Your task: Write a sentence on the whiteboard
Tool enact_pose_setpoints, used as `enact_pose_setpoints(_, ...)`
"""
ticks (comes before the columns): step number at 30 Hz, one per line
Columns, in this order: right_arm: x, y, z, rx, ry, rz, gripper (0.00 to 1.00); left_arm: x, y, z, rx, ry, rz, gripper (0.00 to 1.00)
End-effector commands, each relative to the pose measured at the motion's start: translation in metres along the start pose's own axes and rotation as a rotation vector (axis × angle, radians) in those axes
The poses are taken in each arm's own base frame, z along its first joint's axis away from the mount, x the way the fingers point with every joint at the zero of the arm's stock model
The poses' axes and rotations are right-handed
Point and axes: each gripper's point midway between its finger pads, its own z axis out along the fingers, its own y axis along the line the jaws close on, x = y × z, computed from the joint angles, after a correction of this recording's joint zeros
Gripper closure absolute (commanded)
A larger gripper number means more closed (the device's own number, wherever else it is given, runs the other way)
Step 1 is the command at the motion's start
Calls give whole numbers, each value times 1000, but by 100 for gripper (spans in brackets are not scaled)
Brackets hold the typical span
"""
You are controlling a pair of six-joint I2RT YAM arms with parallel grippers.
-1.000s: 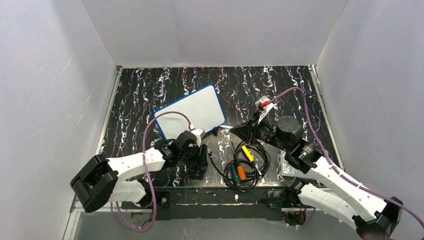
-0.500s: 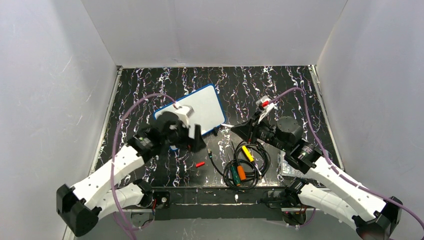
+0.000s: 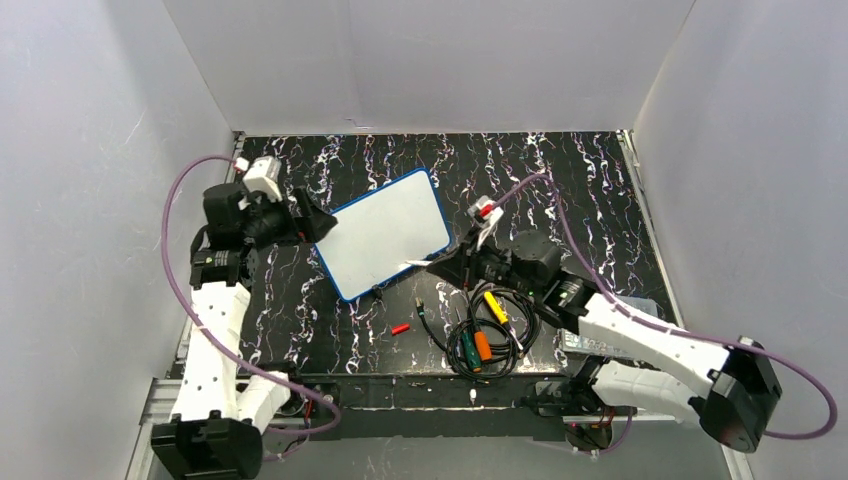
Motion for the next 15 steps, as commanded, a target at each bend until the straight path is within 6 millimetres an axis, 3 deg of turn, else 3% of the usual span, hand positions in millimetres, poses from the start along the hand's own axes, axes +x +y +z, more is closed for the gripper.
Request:
enact_pose_setpoints(1, -37, 27, 22, -83, -142, -47, 99, -9, 12, 0, 147, -79, -3, 11)
enact_pose_setpoints(5, -39, 32, 51, -95, -159, -60, 99, -8, 41, 8, 125, -65, -74, 18)
enact_pose_setpoints(8, -43, 34, 72, -106, -185, -63, 99, 1, 48, 15, 127, -12, -109, 33)
enact_pose_setpoints(15, -42, 34, 118, -105, -184, -99, 99, 14, 65, 23, 56, 29, -165, 47)
